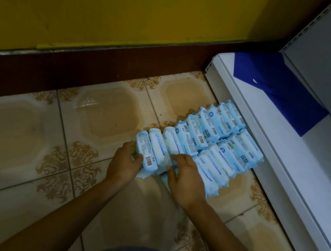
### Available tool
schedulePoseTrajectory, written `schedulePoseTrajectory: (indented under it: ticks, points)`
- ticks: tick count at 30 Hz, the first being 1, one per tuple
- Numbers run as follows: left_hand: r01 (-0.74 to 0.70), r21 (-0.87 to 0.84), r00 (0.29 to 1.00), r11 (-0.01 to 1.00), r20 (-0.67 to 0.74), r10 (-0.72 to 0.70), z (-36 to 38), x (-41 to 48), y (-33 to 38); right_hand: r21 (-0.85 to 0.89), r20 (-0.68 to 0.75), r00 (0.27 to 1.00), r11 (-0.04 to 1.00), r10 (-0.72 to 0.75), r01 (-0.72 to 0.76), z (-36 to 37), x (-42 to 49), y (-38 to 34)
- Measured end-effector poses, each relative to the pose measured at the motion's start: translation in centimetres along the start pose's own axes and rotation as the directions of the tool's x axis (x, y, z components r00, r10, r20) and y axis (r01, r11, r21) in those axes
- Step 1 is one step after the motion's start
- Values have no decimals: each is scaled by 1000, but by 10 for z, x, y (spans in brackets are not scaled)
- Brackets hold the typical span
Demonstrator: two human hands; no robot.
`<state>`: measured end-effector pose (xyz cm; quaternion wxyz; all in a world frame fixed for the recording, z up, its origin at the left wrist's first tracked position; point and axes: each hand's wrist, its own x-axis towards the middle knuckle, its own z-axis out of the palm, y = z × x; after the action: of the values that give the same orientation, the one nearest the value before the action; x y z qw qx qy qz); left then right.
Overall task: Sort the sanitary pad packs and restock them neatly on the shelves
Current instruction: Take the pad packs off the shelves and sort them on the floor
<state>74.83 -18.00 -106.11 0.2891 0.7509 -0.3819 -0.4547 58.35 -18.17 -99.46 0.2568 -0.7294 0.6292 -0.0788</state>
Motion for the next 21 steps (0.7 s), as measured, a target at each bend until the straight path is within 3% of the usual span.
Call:
schedulePoseTrajectory:
  ticks: [5, 14, 17, 21]
  points:
    - [6, 49, 998, 999, -66, -2, -3, -4, 4, -54, -84, 995, 998, -49, 45, -24, 18, 9]
    - [119, 186, 993, 975, -46, -112, -11, -29, 14, -108, -18, 998, 993, -57, 55, -51, 12, 14]
    - [-59, 431, 995, 900, -53, 90, -26, -58, 33, -196, 43, 999, 980, -23, 31, -66, -7, 8]
    - [-366, 676, 911, 639, 120, 395, -70, -125, 100, -335, 29, 997, 939, -73, 79, -126, -57, -22]
